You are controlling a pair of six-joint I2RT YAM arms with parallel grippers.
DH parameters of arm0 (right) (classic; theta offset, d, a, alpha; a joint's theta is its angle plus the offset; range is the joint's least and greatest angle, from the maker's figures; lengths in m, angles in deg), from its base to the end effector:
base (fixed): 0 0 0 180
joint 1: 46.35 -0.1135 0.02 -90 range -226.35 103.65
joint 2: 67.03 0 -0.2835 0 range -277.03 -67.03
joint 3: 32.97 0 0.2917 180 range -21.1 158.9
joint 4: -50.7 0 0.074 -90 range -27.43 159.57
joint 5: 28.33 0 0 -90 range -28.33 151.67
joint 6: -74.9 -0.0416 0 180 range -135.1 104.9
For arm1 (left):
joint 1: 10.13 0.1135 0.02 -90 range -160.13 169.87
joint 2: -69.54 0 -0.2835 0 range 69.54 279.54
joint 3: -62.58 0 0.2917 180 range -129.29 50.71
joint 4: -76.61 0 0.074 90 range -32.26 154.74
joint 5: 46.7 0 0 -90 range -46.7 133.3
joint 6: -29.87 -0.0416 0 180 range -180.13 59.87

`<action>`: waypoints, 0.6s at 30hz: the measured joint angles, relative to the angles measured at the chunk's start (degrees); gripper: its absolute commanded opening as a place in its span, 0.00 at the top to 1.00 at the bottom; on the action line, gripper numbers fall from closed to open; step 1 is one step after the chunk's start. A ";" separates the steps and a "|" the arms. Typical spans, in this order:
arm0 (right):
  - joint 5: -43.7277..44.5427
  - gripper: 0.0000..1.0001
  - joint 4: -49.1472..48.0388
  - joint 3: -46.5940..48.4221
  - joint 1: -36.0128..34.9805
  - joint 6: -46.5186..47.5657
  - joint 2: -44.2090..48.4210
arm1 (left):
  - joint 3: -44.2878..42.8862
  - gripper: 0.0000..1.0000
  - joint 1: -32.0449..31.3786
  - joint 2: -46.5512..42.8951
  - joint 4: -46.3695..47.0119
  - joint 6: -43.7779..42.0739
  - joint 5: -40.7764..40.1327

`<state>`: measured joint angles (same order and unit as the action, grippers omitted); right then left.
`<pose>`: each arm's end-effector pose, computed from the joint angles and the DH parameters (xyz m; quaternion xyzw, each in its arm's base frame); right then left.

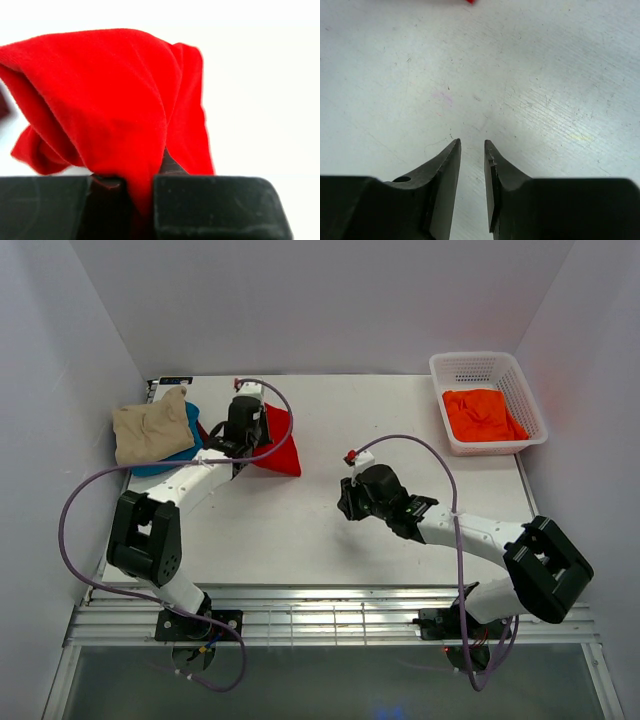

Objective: Fold and stack the t-shirts
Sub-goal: Put the neatly folded tshirt into the corner of the board with the left arm

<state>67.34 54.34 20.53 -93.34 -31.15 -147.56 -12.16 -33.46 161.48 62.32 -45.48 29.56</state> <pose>0.2298 0.2403 0.2017 -0.2079 0.8430 0.2218 0.4439 0.3765 -0.1516 0.2508 0.0073 0.8681 -0.0592 0.4927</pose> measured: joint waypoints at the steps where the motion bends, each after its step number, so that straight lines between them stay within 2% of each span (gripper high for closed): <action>1: 0.07 0.68 0.28 -0.39 0.00 0.13 0.81 | -1.88 0.97 1.16 0.35 -1.64 -0.94 -0.24; 11: -0.35 0.68 2.21 -2.86 -0.02 1.11 4.13 | -16.33 0.97 10.62 4.81 -14.12 -7.23 2.27; 18: -1.75 0.68 2.14 -3.26 -0.02 1.27 4.42 | -31.69 0.97 19.37 12.31 -19.71 -9.92 6.29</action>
<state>65.59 56.48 17.27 -93.36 -29.89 -143.15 -43.85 -14.10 173.78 42.61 -55.40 35.85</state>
